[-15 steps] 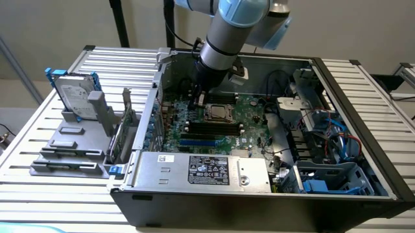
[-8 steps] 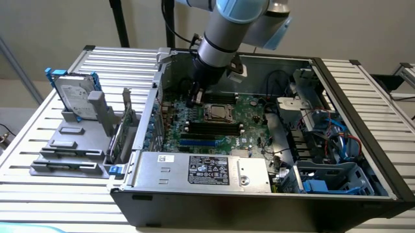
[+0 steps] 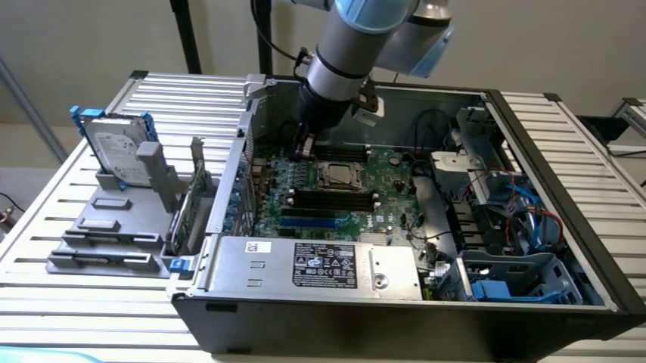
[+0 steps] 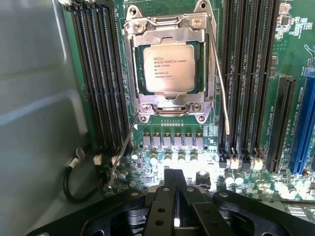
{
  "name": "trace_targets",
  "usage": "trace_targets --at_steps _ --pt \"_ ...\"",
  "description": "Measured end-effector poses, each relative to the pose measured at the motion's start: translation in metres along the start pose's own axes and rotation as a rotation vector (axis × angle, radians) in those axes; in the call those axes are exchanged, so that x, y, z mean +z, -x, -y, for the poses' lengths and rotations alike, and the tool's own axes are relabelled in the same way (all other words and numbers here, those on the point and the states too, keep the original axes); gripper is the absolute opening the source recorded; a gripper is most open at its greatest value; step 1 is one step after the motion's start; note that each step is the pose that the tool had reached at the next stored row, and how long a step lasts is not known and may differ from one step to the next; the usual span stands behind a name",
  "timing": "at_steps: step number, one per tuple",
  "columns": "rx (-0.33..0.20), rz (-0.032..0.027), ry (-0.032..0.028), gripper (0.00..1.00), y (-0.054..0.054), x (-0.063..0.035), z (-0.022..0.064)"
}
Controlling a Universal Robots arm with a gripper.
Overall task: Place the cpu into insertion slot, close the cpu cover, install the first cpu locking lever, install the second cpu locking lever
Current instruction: 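Install the first cpu locking lever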
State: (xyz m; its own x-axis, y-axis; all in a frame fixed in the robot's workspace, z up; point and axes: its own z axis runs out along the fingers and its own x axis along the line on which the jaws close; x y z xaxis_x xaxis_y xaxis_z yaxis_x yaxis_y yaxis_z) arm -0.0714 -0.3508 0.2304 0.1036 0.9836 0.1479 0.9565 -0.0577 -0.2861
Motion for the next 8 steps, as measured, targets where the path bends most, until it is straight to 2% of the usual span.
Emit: trace_targets --at_steps 5,8 --pt "0.049 -0.0232 0.0061 0.11 -0.0004 -0.0024 0.0007" --pt "0.075 -0.0372 0.0072 0.11 -0.0006 -0.004 0.0012"
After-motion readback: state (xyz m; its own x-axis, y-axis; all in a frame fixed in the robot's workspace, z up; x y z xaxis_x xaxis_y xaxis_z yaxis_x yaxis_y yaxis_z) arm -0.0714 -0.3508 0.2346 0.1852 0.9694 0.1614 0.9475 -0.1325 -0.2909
